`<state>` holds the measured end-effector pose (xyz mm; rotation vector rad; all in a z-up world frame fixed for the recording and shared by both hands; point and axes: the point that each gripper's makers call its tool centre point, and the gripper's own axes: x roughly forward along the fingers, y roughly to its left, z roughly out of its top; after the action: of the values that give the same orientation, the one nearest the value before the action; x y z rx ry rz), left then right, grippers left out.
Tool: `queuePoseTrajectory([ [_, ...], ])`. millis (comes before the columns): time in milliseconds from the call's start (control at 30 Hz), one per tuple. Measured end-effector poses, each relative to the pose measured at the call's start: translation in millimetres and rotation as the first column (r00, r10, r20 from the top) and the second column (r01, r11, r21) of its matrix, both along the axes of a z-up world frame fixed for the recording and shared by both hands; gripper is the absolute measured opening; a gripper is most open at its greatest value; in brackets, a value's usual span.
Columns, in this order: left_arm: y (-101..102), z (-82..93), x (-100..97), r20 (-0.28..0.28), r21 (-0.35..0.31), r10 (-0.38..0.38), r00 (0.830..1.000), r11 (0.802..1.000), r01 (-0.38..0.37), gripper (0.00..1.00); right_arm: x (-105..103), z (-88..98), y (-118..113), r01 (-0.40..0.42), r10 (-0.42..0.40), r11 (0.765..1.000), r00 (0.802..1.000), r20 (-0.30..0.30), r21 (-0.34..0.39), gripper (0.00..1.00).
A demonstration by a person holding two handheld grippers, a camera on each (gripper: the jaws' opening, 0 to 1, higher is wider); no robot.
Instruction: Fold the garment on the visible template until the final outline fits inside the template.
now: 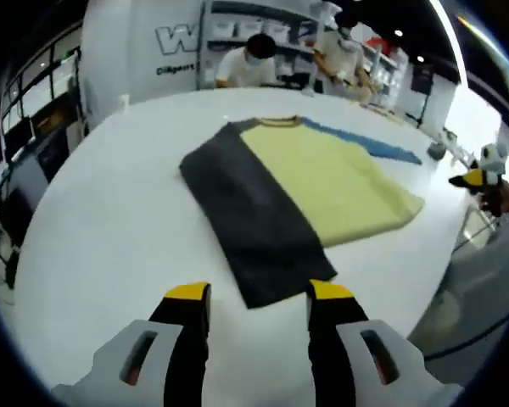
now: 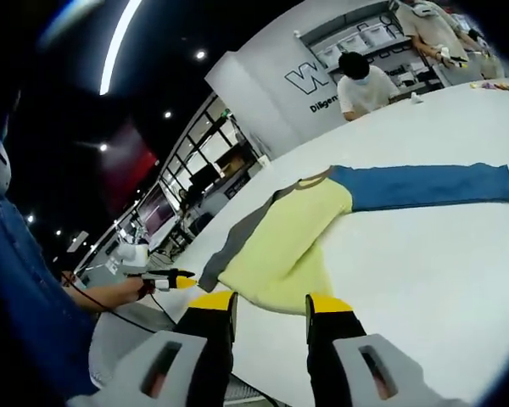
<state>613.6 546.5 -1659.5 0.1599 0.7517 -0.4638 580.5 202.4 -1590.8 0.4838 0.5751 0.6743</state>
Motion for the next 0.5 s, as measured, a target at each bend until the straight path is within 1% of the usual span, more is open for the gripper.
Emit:
queuePoseTrajectory([
  [33,-6,1.5,-3.0,0.001,0.006,-0.036,0.999,0.999,0.036,0.25,0,-0.9,0,0.002,-0.002,1.000,1.000,-0.002,0.000,0.29],
  [67,-12,3.0,-6.1,0.002,0.012,-0.073,0.997,0.997,0.073,0.22,-1,-1.8,-1,0.004,-0.004,1.000,1.000,-0.003,0.000,0.29],
  [100,-24,5.5,-8.8,0.020,0.016,-0.132,0.991,0.991,0.132,0.23,-2,-3.4,-2,0.007,-0.007,1.000,1.000,-0.008,0.002,0.29],
  [167,-30,6.6,-6.7,0.034,0.024,-0.153,0.988,0.988,0.152,0.33,-2,-3.9,-3,0.011,-0.011,1.000,1.000,-0.009,0.006,0.29],
  [200,-32,7.0,-3.6,0.045,0.034,-0.169,0.985,0.985,0.167,0.36,-2,-3.4,-4,0.017,-0.017,1.000,1.000,-0.008,0.010,0.28],
  [233,-45,6.9,-1.6,0.051,0.062,-0.210,0.976,0.976,0.207,0.36,-2,-3.3,-5,0.018,-0.018,1.000,1.000,-0.008,0.012,0.28],
  [300,-56,4.0,-1.9,0.035,0.082,-0.265,0.964,0.962,0.261,0.29,-2,-3.2,-7,0.021,-0.021,1.000,1.000,-0.006,0.012,0.28],
  [333,-60,2.2,-0.9,0.033,0.090,-0.280,0.959,0.957,0.277,0.27,-2,-3.3,-8,0.023,-0.023,1.000,1.000,-0.006,0.012,0.28],
  [400,-66,-2.3,2.2,0.033,0.125,-0.313,0.949,0.944,0.307,0.27,-3,-3.2,-11,0.027,-0.027,1.000,1.000,-0.006,0.012,0.28],
  [500,-72,-7.0,3.0,0.024,0.162,-0.337,0.941,0.930,0.328,0.28,-3,-2.4,-15,0.042,-0.042,0.999,0.999,-0.004,0.017,0.28],
])
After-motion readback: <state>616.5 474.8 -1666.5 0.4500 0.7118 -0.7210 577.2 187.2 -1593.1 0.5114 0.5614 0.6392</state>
